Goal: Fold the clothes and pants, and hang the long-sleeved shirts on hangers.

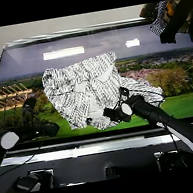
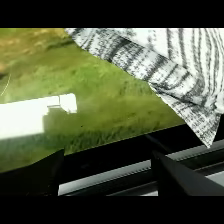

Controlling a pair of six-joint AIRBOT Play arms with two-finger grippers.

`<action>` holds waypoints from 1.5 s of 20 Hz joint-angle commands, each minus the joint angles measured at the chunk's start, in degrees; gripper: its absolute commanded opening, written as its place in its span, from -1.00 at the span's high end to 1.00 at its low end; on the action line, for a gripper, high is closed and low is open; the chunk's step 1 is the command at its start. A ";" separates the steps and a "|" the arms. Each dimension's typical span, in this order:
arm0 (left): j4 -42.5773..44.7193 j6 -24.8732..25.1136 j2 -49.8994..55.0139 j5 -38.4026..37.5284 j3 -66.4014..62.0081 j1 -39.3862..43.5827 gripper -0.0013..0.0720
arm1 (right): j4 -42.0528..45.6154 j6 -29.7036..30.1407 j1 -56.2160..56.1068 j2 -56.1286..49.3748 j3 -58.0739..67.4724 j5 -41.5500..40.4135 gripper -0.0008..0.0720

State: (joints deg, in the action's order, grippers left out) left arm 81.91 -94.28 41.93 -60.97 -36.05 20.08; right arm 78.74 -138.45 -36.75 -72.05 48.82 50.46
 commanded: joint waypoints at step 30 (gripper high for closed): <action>24.41 2.14 22.05 47.63 6.80 21.00 -0.68 | 1.38 -0.63 -0.28 7.54 -0.07 10.29 0.89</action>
State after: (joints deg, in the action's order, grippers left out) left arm 106.26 -90.52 62.74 -15.33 -28.91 42.30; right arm 80.14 -139.02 -36.99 -64.55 48.75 61.06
